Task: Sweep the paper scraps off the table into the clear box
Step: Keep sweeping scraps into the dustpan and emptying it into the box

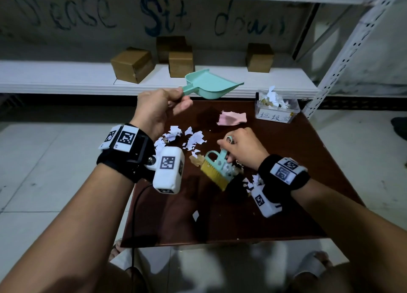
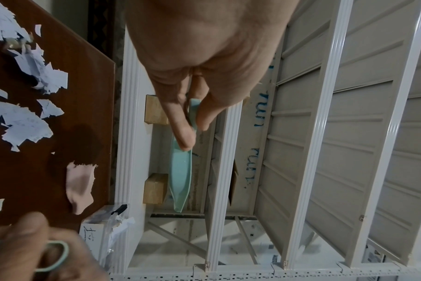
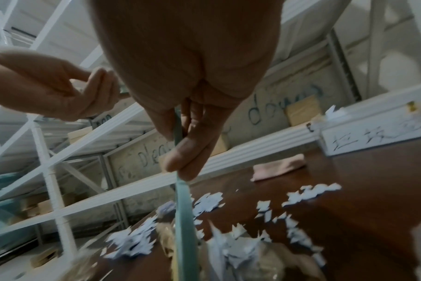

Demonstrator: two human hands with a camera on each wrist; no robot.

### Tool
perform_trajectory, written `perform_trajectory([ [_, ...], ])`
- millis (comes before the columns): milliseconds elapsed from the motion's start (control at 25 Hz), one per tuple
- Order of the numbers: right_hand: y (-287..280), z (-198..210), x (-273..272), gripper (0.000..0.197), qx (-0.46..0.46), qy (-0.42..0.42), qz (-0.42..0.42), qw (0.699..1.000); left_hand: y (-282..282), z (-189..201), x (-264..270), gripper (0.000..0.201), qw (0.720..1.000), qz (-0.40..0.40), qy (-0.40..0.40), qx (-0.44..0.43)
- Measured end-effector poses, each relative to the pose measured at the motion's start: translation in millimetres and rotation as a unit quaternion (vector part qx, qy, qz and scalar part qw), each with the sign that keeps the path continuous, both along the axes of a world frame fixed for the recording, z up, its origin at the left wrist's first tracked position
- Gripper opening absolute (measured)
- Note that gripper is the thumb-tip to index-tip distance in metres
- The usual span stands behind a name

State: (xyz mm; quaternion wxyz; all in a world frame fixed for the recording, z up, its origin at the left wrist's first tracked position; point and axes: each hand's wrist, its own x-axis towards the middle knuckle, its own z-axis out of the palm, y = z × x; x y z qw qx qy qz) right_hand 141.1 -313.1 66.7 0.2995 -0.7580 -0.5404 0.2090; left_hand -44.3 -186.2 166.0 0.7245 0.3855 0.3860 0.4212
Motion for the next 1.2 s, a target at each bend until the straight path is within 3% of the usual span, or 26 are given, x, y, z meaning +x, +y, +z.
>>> perform_trajectory([
  [80, -4.2, 7.6, 17.9, 0.037, 0.012, -0.004, -0.016, 1.000, -0.7, -1.0, 3.1, 0.011, 1.000, 0.001, 0.002, 0.007],
  [200, -12.5, 14.7, 23.8, 0.033, 0.043, 0.079, -0.025, 0.996, -0.7, -2.5, 4.6, 0.011, 1.000, -0.007, 0.005, 0.007],
  [360, -21.7, 8.3, -3.8, 0.031, 0.041, 0.211, 0.057, 0.975, -2.0, -3.7, 8.6, 0.012, 1.000, -0.011, 0.006, 0.006],
  [600, -24.7, -28.3, -46.9, 0.037, -0.001, 0.249, 0.143, 0.958, -8.0, -6.2, 15.8, 0.005, 1.000, -0.016, 0.011, 0.010],
  [800, -21.8, -32.7, -34.0, 0.038, -0.018, 0.183, 0.104, 0.977, -5.2, -10.9, 17.5, 0.010, 0.999, -0.030, 0.028, 0.005],
  [1200, -17.6, 11.5, 33.7, 0.036, -0.001, 0.023, -0.022, 0.999, -7.3, -16.6, 14.1, 0.011, 0.997, -0.057, 0.057, 0.011],
])
